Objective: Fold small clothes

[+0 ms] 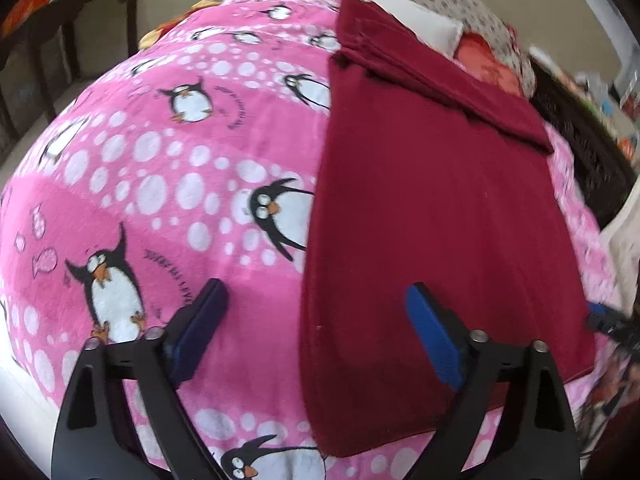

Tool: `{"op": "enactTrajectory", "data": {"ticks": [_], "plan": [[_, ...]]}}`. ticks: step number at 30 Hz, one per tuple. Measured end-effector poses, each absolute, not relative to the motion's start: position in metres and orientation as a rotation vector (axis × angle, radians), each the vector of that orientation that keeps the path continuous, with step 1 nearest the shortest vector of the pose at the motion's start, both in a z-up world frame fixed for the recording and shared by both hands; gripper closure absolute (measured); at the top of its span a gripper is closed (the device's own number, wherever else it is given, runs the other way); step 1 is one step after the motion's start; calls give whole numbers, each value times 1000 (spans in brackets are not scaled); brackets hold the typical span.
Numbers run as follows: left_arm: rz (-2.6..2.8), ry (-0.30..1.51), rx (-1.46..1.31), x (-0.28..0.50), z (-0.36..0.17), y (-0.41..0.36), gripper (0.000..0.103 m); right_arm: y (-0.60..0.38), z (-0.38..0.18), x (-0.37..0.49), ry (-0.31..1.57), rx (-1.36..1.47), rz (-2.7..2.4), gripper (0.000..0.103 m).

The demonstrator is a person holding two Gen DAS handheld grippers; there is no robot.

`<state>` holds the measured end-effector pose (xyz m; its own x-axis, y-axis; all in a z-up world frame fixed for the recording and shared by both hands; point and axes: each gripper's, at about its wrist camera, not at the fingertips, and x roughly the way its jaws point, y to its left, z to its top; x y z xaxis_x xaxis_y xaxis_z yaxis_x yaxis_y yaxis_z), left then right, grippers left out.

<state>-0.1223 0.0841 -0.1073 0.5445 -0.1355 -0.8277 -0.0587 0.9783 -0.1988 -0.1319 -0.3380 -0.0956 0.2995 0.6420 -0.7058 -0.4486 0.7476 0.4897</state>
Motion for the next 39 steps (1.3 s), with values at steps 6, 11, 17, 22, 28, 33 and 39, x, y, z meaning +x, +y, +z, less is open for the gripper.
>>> {"op": "enactTrajectory", "data": {"ticks": [6, 11, 17, 22, 28, 33, 39], "plan": [[-28, 1021, -131, -116, -113, 74, 1, -344, -102, -131, 1024, 323, 807, 46], [-21, 1029, -146, -113, -113, 76, 1, -345, -104, -131, 1019, 353, 822, 46], [13, 1031, -116, -108, -116, 70, 1, -342, -104, -134, 1003, 335, 836, 46], [31, 1039, -125, -107, -116, 70, 1, -343, -103, -135, 993, 345, 841, 46], [21, 1046, -131, -105, -115, 70, 1, -338, -104, -140, 950, 285, 872, 53], [-43, 1022, -135, -114, -108, 68, 33, -329, -110, -136, 956, 335, 956, 71], [-80, 1017, -131, -118, -106, 64, 53, -319, -113, -134, 951, 348, 989, 74]]}}
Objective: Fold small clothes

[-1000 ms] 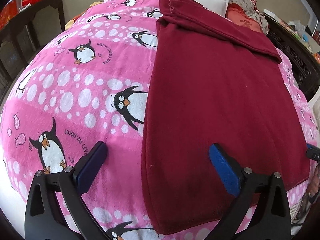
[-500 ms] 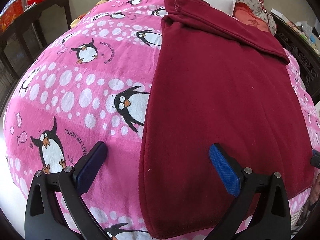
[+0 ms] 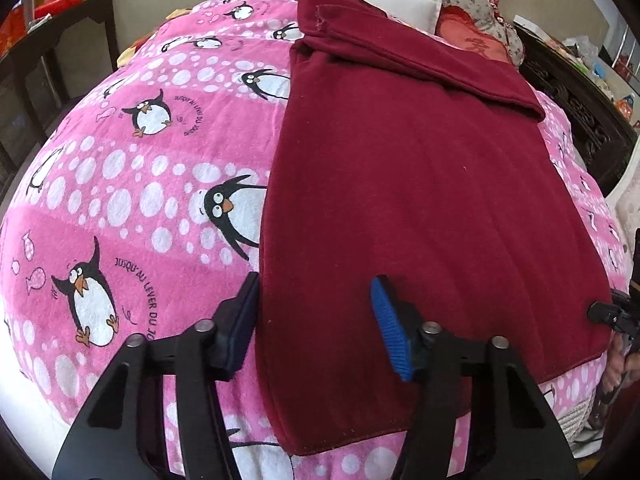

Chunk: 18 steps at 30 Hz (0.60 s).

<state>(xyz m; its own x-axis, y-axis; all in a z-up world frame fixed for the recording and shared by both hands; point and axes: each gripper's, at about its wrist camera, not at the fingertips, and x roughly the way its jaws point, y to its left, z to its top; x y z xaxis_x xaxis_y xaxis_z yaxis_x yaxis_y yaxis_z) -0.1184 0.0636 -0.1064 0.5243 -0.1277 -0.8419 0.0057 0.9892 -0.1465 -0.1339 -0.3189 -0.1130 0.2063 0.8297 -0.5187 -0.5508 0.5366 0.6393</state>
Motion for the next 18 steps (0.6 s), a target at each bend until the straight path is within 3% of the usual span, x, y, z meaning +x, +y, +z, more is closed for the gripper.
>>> {"op": "enactTrajectory", "data": {"ticks": [5, 18], "plan": [[-127, 1027, -184, -115, -105, 68, 81, -321, -111, -128, 935, 448, 1027, 83], [-182, 993, -274, -109, -84, 80, 90, -323, -76, -119, 824, 504, 1118, 84]]}}
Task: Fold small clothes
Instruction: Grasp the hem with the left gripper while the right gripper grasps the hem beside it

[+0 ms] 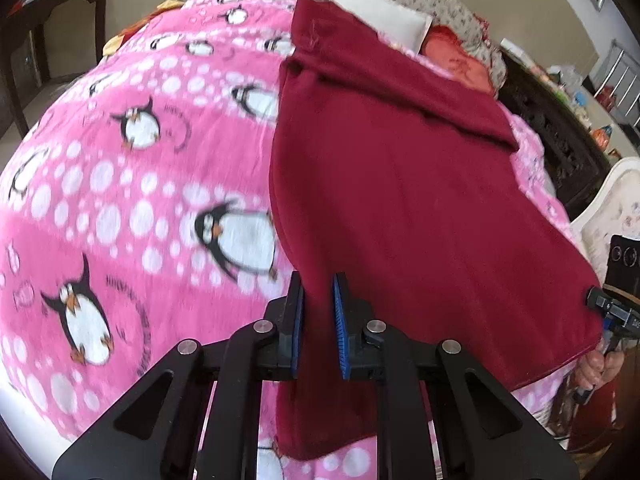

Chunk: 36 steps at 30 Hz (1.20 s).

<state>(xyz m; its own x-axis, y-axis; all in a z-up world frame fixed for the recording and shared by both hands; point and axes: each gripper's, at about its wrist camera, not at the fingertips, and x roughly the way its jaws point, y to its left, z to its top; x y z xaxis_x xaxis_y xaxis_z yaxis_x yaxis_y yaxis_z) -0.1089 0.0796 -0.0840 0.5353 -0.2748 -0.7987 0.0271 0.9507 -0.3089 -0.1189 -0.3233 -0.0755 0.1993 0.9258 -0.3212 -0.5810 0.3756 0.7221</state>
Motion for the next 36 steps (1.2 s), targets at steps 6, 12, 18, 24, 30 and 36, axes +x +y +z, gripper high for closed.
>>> {"op": "enactTrajectory", "data": {"ticks": [6, 12, 18, 24, 30, 36], "plan": [[-191, 914, -315, -92, -60, 87, 90, -317, -56, -103, 765, 469, 1133, 84], [-210, 985, -356, -87, -66, 94, 90, -322, -50, -99, 762, 449, 1136, 84], [-149, 1119, -389, -108, -87, 105, 87, -330, -63, -95, 792, 502, 1123, 84], [-214, 1168, -424, -121, -93, 91, 50, -331, -69, -96, 800, 513, 1122, 84], [-223, 1198, -413, -125, -88, 89, 43, -335, -65, -98, 804, 492, 1116, 84], [-107, 1212, -417, -135, -95, 104, 43, -338, -71, -92, 802, 523, 1128, 84]]}}
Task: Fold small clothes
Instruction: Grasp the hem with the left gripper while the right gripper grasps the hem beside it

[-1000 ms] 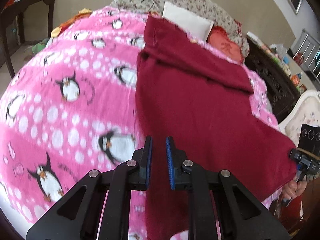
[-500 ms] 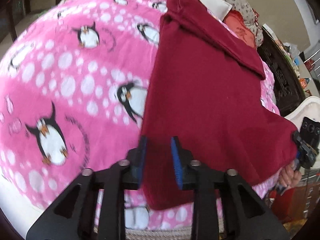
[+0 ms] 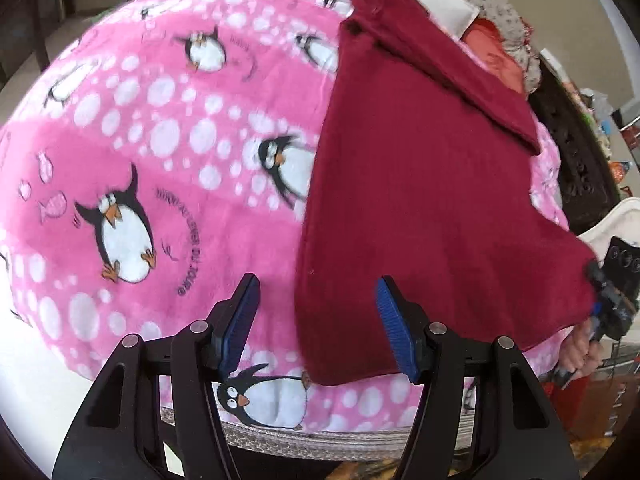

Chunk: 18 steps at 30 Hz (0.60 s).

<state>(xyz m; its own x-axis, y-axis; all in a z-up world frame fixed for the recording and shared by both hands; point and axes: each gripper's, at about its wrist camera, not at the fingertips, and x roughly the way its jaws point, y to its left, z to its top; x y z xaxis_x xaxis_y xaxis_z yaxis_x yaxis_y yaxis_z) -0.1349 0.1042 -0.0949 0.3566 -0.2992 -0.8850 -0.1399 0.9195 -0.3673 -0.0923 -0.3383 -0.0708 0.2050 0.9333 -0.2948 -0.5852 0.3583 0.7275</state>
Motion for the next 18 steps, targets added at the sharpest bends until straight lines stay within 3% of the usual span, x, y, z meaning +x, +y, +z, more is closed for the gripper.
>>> {"op": "enactTrajectory", "data": {"ticks": [2, 5, 6, 7, 8, 18], "plan": [[-114, 1183, -400, -135, -95, 98, 36, -338, -71, -92, 798, 529, 1131, 84], [-245, 1197, -449, -129, -96, 82, 38, -336, -68, -89, 787, 528, 1130, 84], [-278, 1189, -425, -127, -95, 73, 46, -336, -67, -89, 784, 529, 1131, 84], [-306, 1192, -389, -125, -95, 66, 72, -336, -67, -89, 781, 528, 1131, 84], [-318, 1201, -373, -122, -96, 64, 87, -335, -66, -88, 778, 528, 1129, 84], [-394, 1078, -438, -97, -67, 83, 92, -337, -40, -61, 728, 547, 1142, 84]]}}
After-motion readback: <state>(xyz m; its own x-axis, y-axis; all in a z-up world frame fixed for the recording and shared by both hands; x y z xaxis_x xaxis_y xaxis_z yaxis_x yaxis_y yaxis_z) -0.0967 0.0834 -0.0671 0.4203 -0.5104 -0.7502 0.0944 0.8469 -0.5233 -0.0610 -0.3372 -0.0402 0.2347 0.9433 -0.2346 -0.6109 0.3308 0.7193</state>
